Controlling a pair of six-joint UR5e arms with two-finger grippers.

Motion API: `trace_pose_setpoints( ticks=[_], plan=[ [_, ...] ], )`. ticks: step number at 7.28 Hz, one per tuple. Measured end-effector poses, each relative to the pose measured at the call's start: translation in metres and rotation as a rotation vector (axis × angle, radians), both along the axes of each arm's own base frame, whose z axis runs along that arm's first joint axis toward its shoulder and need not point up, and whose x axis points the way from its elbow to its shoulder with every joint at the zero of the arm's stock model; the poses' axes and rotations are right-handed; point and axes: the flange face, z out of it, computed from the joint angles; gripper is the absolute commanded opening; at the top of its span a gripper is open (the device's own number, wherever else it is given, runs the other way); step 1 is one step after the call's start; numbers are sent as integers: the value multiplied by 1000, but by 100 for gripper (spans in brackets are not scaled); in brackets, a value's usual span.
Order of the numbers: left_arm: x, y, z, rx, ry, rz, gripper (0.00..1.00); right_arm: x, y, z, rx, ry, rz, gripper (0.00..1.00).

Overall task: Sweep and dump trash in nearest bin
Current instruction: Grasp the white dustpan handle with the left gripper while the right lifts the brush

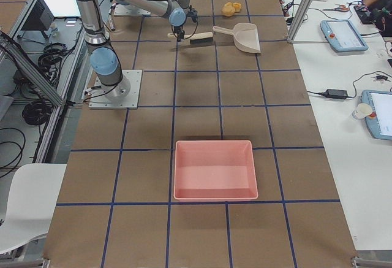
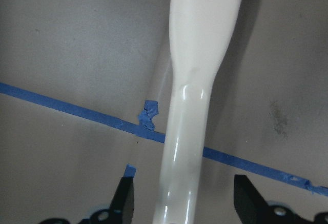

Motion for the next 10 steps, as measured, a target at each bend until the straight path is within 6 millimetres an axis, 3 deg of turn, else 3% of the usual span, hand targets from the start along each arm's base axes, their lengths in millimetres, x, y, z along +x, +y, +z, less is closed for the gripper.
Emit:
trace_pose_setpoints(
  ticks=[3,4,6,8,10],
  plan=[
    [-5,-20,-23,-26,5,-1,100,1,-2,0,5,-1,11,6],
    [-15,-30,-34,-50,6,-9,100,0,-3,2,7,-1,16,6],
    [-54,-54,-60,-50,1,-28,100,-7,-5,9,41,16,3,4],
    [-106,-79,-74,-41,2,28,100,-22,-11,15,90,40,-45,2],
    [-143,-79,-87,-23,1,32,100,-55,-12,45,115,57,-154,2]
  ],
)
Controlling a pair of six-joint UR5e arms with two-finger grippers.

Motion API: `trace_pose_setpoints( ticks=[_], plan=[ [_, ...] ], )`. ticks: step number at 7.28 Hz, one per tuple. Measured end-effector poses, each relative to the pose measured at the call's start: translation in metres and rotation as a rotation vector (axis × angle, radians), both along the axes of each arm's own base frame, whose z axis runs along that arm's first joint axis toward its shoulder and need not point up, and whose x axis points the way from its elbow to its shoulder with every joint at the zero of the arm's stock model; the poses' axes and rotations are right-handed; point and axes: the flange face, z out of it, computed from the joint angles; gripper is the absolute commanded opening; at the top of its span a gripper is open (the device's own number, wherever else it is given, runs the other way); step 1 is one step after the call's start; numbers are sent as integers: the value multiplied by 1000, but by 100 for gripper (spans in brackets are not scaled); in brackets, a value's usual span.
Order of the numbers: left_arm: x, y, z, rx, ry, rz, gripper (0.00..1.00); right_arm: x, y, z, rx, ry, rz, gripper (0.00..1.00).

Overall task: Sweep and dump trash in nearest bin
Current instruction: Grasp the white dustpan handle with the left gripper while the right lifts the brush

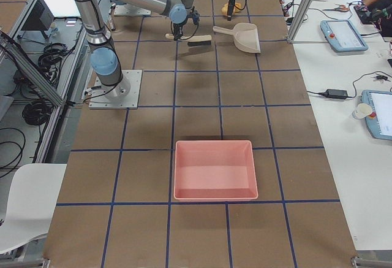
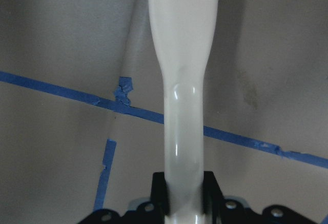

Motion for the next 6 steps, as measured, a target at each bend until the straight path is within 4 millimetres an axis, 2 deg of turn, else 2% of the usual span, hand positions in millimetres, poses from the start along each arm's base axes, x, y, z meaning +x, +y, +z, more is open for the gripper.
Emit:
trace_pose_setpoints(
  ticks=[2,3,6],
  plan=[
    [-18,3,-12,20,-4,39,100,-46,-3,34,3,11,-150,0],
    [-25,5,-20,31,-7,56,100,-60,-6,40,7,29,-247,0],
    [-53,27,-32,50,-15,35,100,-72,-12,46,-10,160,-625,0]
  ],
)
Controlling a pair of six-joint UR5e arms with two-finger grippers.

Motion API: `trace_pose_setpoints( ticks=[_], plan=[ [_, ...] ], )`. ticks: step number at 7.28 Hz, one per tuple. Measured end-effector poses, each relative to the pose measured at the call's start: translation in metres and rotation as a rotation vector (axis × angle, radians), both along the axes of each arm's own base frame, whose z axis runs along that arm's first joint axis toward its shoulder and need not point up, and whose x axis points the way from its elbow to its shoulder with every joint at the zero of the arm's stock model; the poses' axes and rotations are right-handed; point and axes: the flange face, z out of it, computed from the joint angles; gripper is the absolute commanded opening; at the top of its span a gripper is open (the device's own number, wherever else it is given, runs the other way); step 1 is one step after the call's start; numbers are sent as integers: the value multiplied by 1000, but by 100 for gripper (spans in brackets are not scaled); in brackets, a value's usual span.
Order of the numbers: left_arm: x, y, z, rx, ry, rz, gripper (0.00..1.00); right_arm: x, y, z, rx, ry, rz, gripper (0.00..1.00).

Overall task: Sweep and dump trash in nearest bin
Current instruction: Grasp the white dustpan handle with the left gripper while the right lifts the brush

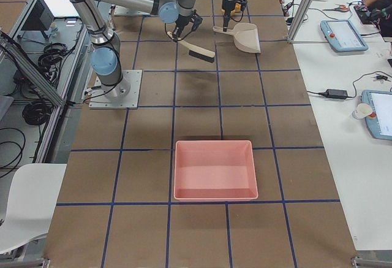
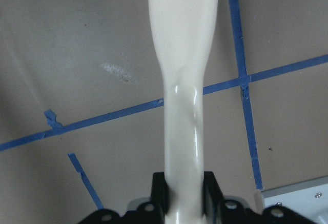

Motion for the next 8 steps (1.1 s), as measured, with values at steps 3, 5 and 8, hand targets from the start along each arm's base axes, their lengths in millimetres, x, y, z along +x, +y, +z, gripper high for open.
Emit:
trace_pose_setpoints(
  ticks=[3,5,8],
  plan=[
    [-6,27,-14,16,-18,-26,98,-10,-1,-5,-4,151,-111,0],
    [-3,28,-21,-8,-39,-15,72,-13,-3,-11,4,195,-97,0],
    [-3,25,-23,-13,-52,15,9,-8,-3,-30,88,270,-29,0]
  ],
)
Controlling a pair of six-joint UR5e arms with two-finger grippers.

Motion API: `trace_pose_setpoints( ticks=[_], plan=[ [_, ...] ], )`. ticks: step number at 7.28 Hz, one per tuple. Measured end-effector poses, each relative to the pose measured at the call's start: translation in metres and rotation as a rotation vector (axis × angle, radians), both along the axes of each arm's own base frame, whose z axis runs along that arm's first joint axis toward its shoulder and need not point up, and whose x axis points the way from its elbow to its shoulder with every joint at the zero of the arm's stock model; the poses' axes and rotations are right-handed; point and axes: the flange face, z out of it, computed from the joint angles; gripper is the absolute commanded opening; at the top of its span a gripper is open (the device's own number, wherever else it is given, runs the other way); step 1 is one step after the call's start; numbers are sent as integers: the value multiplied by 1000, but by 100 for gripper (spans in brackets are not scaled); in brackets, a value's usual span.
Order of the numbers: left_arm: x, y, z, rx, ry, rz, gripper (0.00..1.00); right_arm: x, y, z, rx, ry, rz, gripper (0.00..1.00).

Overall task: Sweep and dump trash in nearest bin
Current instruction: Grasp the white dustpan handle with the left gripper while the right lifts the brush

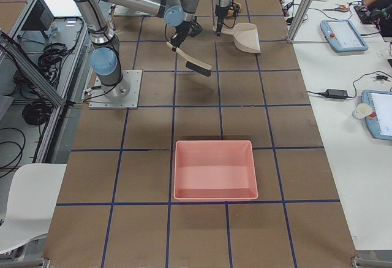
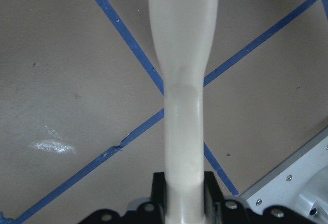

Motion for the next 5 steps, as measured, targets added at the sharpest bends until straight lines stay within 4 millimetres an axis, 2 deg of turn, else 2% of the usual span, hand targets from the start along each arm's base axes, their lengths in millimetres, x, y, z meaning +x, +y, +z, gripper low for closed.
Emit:
trace_pose_setpoints(
  ticks=[1,3,4,5],
  plan=[
    [-1,-2,3,-7,3,5,1,0,-1,0,26,33,15,0],
    [1,-6,11,-21,8,6,0,-1,-6,-6,85,83,35,0],
    [9,-11,19,-36,7,11,0,0,-11,-7,112,95,39,0],
    [29,-21,34,-59,3,36,1,1,-15,-7,140,103,42,0]
  ],
)
